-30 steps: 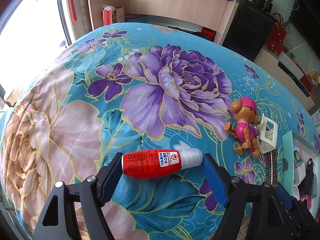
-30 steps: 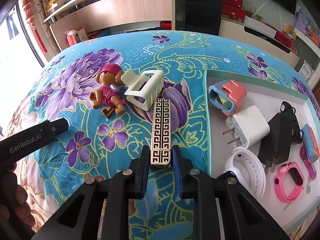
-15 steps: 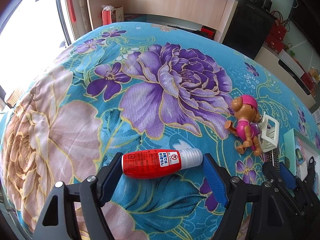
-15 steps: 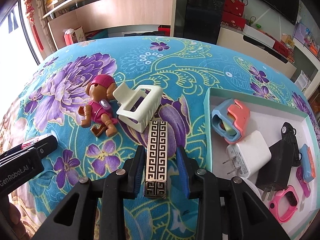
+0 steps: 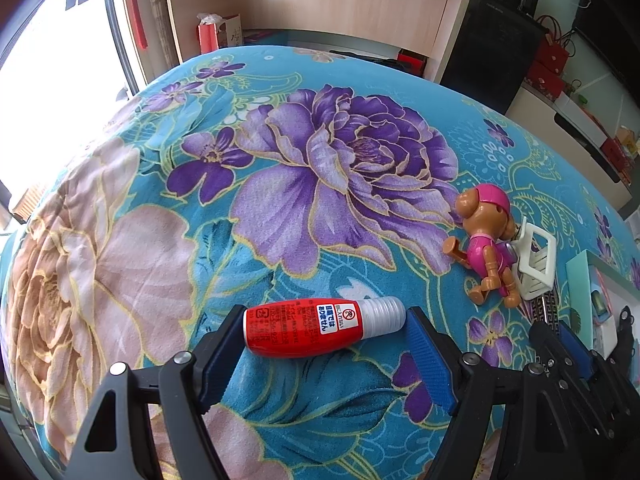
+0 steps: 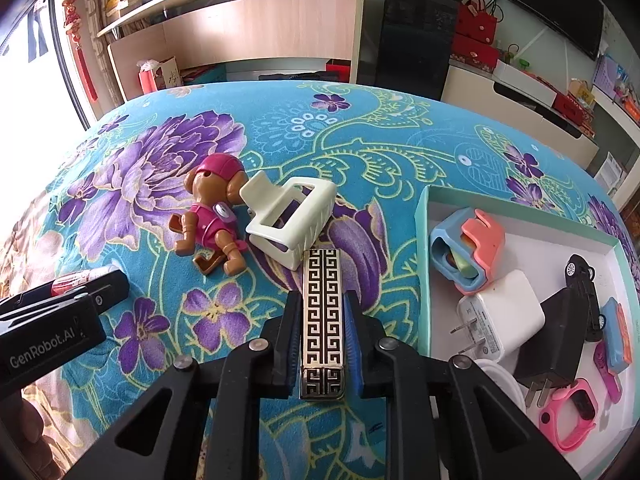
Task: Organize rigid objects
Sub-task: 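Carry the red tube and patterned bar over the tray and open both tools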
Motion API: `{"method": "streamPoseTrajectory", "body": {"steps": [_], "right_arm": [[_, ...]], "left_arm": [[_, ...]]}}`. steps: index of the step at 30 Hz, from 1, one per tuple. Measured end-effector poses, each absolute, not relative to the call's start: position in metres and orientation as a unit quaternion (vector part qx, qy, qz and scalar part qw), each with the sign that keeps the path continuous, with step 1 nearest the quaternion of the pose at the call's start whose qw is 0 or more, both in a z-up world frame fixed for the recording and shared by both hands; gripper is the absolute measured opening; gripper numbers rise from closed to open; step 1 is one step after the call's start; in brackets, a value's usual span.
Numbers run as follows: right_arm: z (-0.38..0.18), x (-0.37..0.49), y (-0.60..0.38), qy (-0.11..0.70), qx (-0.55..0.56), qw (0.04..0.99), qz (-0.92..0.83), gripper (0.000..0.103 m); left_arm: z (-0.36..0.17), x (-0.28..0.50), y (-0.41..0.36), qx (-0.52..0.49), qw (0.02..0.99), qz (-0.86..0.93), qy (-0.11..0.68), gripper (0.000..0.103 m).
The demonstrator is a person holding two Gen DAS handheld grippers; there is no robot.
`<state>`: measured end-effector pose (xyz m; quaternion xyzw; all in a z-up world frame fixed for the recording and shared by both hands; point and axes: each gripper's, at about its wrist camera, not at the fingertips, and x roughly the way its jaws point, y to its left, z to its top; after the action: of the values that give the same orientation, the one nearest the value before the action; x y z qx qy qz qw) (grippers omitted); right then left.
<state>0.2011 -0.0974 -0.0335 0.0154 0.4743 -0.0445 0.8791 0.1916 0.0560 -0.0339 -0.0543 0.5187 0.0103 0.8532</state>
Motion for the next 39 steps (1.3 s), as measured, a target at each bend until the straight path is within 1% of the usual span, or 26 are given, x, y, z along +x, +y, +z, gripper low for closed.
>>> {"method": "streamPoseTrajectory", "body": {"steps": [3,10,16,22,31,35,39], "right_arm": [[-0.027,0.196,-0.101,0.47,0.034,0.881,-0.038,0.021],[0.006,0.18,-0.118,0.433,0.076,0.898,-0.031,0.021],[0.031,0.164,-0.15,0.409,0.103,0.905,-0.061,0.021],[0.043,0.145,-0.195,0.409,0.106,0.898,-0.119,0.021],[0.06,0.106,-0.266,0.397,0.127,0.887,-0.199,0.021],[0.061,0.094,-0.286,0.394,0.14,0.882,-0.216,0.021],[0.051,0.094,-0.297,0.404,0.157,0.877,-0.206,0.021]], "left_arm": [[-0.031,0.19,0.056,-0.058,0.855,0.006,0.515,0.081],[-0.014,0.183,0.05,-0.055,0.869,-0.001,0.492,0.081],[-0.001,0.175,0.028,-0.053,0.876,-0.036,0.478,0.081],[0.016,0.163,-0.015,-0.027,0.882,-0.094,0.461,0.081],[0.033,0.131,-0.1,0.039,0.874,-0.196,0.442,0.081],[0.031,0.116,-0.135,0.068,0.865,-0.231,0.44,0.081],[0.025,0.105,-0.158,0.091,0.856,-0.247,0.445,0.081]]}}
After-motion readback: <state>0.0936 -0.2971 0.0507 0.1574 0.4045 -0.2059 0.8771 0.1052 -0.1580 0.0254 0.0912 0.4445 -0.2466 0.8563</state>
